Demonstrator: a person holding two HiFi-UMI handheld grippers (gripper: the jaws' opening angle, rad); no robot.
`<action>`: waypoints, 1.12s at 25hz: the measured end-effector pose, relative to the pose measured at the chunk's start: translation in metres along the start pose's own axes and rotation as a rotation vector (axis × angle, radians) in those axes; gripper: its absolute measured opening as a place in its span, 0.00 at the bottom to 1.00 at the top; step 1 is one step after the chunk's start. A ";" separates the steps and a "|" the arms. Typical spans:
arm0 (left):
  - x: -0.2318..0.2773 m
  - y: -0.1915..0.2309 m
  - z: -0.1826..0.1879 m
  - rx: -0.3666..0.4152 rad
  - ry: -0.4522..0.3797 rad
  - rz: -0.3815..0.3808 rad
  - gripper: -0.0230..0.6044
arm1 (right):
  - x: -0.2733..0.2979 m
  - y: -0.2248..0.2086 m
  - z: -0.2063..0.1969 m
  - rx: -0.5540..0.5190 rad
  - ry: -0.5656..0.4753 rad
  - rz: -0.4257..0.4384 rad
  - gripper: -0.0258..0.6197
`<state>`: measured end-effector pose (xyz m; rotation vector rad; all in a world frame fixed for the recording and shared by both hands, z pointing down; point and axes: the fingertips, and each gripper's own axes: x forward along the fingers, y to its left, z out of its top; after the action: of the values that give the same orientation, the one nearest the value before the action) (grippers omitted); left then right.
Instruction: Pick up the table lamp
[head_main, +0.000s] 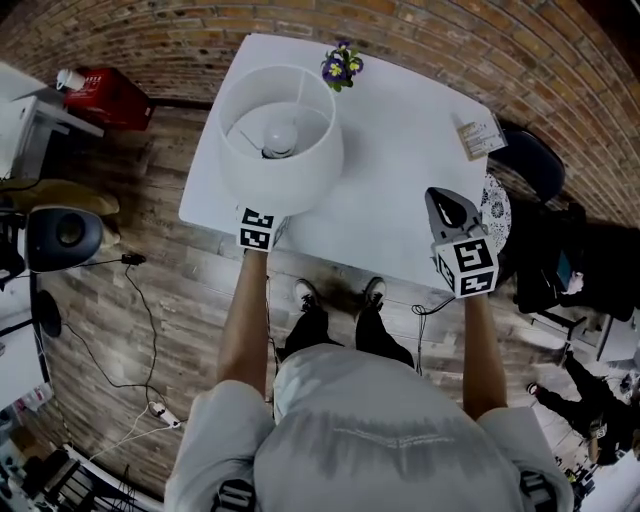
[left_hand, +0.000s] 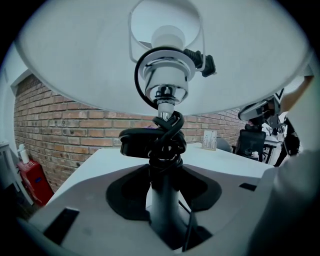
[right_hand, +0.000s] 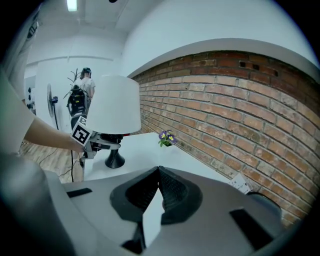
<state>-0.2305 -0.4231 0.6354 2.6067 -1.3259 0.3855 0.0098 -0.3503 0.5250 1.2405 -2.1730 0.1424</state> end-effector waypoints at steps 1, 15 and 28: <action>-0.005 -0.002 0.002 -0.002 -0.002 -0.002 0.30 | -0.002 -0.001 0.002 0.001 -0.008 0.000 0.04; -0.102 -0.020 0.058 -0.017 -0.019 0.119 0.30 | -0.032 0.004 0.065 -0.095 -0.189 0.045 0.04; -0.193 -0.032 0.112 -0.066 -0.025 0.326 0.30 | -0.068 0.008 0.107 -0.194 -0.292 0.077 0.04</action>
<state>-0.2980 -0.2890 0.4669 2.3501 -1.7451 0.3503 -0.0220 -0.3367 0.4029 1.1243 -2.4165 -0.2273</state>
